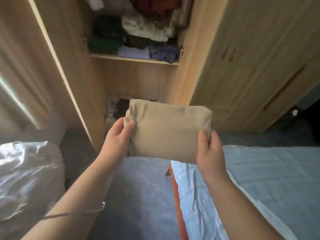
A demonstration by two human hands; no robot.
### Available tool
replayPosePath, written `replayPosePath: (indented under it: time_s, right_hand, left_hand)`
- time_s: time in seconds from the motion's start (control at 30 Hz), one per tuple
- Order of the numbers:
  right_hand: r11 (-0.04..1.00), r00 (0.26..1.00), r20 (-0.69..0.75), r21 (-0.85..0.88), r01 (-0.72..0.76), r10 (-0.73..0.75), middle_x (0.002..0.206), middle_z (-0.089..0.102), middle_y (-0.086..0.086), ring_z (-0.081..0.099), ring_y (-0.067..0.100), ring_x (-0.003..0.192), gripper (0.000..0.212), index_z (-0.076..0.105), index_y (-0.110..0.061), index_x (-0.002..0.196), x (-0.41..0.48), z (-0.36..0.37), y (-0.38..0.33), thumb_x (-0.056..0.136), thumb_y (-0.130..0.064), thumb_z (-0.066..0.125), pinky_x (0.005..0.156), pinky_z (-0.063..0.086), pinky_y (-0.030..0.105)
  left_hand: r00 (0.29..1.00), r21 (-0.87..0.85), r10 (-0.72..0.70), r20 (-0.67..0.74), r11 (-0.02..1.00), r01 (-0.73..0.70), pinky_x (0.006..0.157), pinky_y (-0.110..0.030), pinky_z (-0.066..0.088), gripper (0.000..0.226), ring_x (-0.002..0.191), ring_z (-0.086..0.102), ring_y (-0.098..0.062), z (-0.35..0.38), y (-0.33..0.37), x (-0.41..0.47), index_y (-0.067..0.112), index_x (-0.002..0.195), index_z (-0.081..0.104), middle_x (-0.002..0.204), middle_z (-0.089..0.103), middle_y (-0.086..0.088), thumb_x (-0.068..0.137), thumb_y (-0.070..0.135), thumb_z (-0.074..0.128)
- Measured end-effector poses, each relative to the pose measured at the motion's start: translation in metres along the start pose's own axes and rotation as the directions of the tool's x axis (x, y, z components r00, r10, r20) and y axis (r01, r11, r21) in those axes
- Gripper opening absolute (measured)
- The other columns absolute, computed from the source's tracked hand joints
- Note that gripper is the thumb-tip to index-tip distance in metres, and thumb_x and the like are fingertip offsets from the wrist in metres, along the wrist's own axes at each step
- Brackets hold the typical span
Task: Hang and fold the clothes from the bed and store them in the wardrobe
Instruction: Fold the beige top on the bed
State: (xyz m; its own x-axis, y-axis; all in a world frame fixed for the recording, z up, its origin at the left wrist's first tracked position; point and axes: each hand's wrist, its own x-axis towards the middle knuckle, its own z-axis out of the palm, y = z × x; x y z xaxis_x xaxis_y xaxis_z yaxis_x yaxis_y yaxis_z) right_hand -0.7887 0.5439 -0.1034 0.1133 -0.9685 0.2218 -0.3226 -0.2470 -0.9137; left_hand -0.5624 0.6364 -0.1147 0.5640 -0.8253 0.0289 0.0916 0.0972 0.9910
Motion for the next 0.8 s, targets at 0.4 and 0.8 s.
replayPosePath:
  time_s: [0.4, 0.8]
  right_hand:
    - [0.993, 0.987, 0.140, 0.103, 0.060, -0.074, 0.083, 0.064, -0.021, 0.059, -0.002, 0.076, 0.024, 0.059, -0.039, 0.089, 0.134, 0.147, -0.024, 0.094, -0.054, 0.041, 0.060, 0.041, 0.010]
    - [0.989, 0.971, 0.201, 0.102, 0.107, -0.126, 0.085, 0.062, -0.014, 0.059, 0.004, 0.080, 0.036, 0.057, -0.024, 0.100, 0.396, 0.253, 0.016, 0.095, -0.054, 0.036, 0.067, 0.045, 0.021]
  left_hand:
    - [0.968, 0.125, 0.159, -0.193, 0.983, -0.136, 0.061, -0.013, 0.045, 0.015, 0.070, 0.057, 0.002, -0.067, 0.016, 0.150, 0.026, 0.092, 0.068, 0.076, 0.066, 0.014, 0.092, 0.036, 0.056]
    - [0.948, 0.252, 0.178, -0.265, 0.961, -0.110, 0.060, -0.018, 0.042, 0.021, 0.067, 0.053, -0.003, -0.020, 0.000, 0.416, 0.026, 0.088, 0.067, 0.073, 0.062, 0.013, 0.088, 0.044, 0.056]
